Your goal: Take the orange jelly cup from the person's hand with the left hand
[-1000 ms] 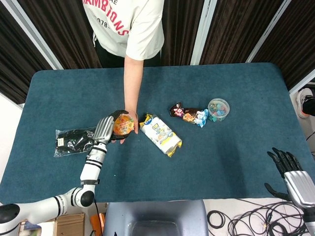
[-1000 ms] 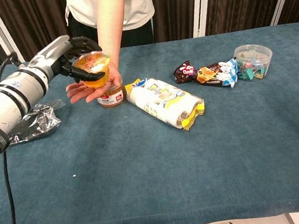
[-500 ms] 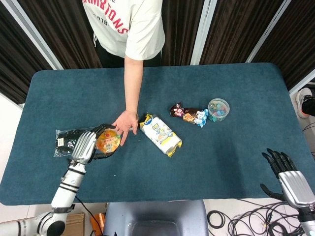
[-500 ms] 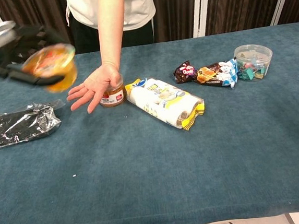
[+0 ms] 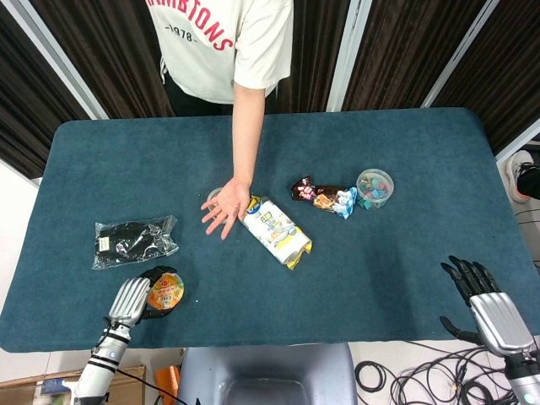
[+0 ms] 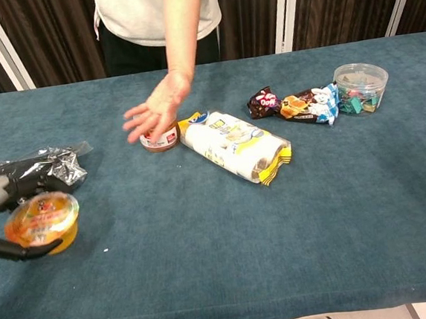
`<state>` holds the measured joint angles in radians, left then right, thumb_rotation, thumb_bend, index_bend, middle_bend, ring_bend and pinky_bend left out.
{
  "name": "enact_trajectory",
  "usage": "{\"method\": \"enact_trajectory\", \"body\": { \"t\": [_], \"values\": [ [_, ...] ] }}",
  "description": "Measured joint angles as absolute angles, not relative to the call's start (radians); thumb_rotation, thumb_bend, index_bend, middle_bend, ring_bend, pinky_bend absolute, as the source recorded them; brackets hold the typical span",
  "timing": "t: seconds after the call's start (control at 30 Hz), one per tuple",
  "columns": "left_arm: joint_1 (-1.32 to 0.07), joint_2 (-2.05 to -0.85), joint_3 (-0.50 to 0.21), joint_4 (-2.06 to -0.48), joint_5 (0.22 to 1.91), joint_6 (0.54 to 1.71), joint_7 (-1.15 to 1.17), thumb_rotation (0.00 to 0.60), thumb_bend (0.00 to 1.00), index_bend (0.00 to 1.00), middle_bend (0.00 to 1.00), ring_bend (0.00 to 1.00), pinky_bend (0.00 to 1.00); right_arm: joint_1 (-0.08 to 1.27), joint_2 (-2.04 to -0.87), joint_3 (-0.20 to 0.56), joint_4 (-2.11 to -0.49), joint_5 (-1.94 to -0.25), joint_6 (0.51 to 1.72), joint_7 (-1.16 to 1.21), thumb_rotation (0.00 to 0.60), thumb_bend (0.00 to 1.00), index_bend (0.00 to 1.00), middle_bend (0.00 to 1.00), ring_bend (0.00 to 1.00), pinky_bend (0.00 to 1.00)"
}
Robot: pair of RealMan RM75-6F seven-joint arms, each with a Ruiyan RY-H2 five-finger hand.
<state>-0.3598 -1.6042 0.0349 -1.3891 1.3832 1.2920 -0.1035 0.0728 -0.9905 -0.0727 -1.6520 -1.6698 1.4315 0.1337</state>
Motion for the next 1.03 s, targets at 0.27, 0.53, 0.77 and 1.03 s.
{"method": "enact_trajectory", "body": {
  "t": [0.27, 0.53, 0.77, 1.03],
  "values": [
    [-0.336, -1.667, 0.043, -1.294, 1.408, 1.265, -0.058, 0.600, 0.22, 0.00, 0.00, 0.00, 0.00, 0.068, -0.984, -0.074, -1.644, -1.669, 1.441, 0.149, 0.600, 0.21, 0.00, 0.00, 0.00, 0.00],
    [-0.325, -1.577, 0.054, -1.445, 1.471, 1.311, -0.037, 0.515, 0.18, 0.00, 0.00, 0.00, 0.00, 0.069, -0.990, -0.074, -1.646, -1.668, 1.437, 0.132, 0.600, 0.21, 0.00, 0.00, 0.00, 0.00],
    [-0.263, -1.362, 0.091, -1.612, 1.550, 1.446, 0.072, 0.599, 0.24, 0.00, 0.00, 0.00, 0.00, 0.059, -0.991, -0.076, -1.647, -1.675, 1.456, 0.121, 0.600, 0.21, 0.00, 0.00, 0.00, 0.00],
    [-0.116, -1.220, 0.151, -1.614, 1.572, 1.582, 0.089, 0.600, 0.25, 0.00, 0.00, 0.00, 0.00, 0.053, -1.006, -0.078, -1.650, -1.674, 1.455, 0.076, 0.600, 0.21, 0.00, 0.00, 0.00, 0.00]
  ]
}}
